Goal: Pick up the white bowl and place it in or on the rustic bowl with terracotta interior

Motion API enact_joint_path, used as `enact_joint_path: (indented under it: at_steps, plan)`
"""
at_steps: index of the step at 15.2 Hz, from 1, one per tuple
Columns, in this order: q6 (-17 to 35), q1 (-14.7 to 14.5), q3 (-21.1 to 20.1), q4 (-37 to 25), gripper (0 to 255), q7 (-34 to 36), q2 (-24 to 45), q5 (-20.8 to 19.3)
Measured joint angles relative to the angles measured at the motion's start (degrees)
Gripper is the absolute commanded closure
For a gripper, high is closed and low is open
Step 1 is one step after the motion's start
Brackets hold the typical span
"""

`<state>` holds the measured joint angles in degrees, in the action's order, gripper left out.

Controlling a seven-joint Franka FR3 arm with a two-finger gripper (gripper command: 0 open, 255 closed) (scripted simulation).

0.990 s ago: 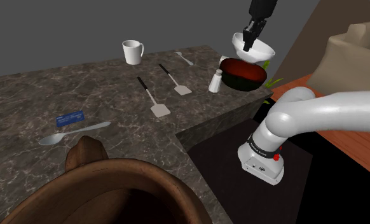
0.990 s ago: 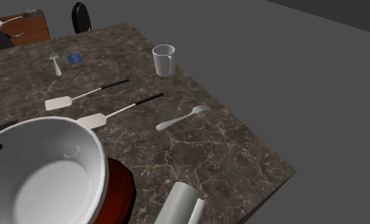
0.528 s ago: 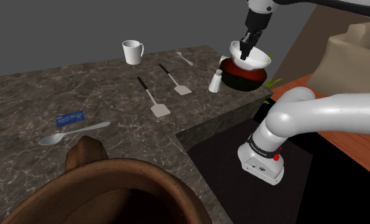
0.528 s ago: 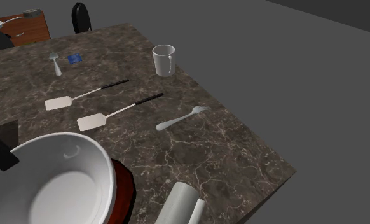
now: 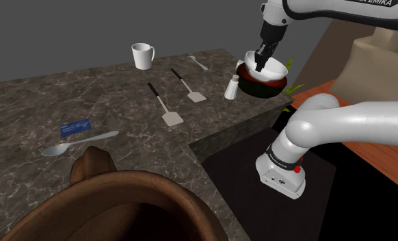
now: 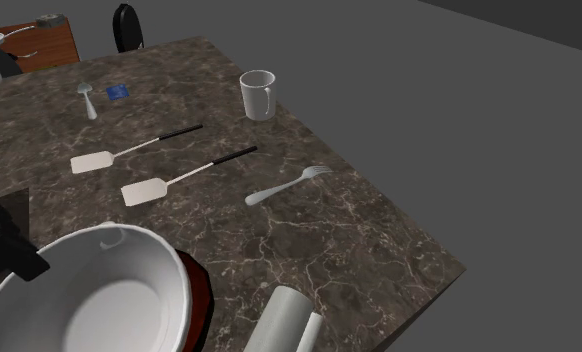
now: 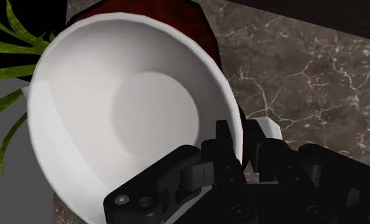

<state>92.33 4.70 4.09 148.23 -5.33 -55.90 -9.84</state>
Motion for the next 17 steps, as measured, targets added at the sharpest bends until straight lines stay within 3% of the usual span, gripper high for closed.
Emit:
enact_joint_path:
  at_steps: [3,4,10,17]
  plan:
    - [0.05,0.00,0.00,0.11,255,0.01,-0.07,0.00]
    - [0.05,0.00,0.00,0.11,0,0.01,-0.07,0.00]
    - [0.06,0.01,0.00,0.10,0,0.01,-0.08,-0.01]
    - [-5.86,-0.31,-1.06,-8.00,0,-0.14,2.11,0.91]
